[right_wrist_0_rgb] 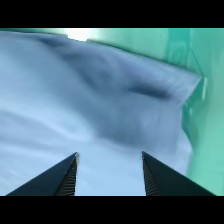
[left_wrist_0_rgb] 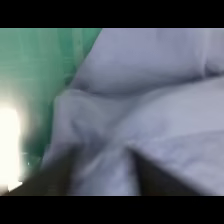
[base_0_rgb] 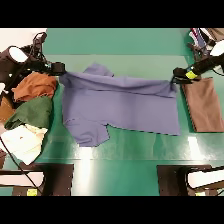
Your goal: Fold the shirts.
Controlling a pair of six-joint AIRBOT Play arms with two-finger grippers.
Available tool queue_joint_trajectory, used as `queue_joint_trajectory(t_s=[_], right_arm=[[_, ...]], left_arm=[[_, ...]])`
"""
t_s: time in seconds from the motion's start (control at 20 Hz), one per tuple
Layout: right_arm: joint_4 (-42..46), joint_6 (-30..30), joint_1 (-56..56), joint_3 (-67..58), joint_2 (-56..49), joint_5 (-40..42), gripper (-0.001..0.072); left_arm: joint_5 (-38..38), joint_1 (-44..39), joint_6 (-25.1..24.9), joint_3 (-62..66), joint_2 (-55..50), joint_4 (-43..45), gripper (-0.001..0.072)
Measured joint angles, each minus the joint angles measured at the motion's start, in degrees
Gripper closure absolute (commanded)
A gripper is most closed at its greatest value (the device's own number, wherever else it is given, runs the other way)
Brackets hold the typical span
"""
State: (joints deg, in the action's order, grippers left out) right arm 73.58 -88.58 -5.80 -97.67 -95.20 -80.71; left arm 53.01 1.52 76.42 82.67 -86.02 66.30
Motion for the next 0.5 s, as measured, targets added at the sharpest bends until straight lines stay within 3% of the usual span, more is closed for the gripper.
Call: queue_joint_trajectory(t_s=[0.05,0.1,0.15,0.3,0.5], right_arm=[[-1.8,0.5,0.0,-1.5,-1.0,-0.2,0.0252],[-3.7,1.2,0.4,-2.4,-1.2,-0.6,0.0254],[-5.6,2.0,0.9,-2.5,-1.0,-1.2,0.0262],[-9.5,4.2,2.6,2.1,3.3,-2.1,0.0262],[-11.6,6.1,5.0,15.3,13.0,-2.2,0.0262]], left_arm=[[0.9,0.6,0.0,1.0,-0.5,0.2,0.0182],[2.6,1.4,0.2,2.0,-0.7,0.3,0.0370],[5.2,2.4,0.4,2.7,-0.6,0.3,0.0406],[11.8,6.3,0.8,0.2,3.0,0.3,0.0401],[15.5,9.9,0.9,-14.1,11.6,0.5,0.0400]])
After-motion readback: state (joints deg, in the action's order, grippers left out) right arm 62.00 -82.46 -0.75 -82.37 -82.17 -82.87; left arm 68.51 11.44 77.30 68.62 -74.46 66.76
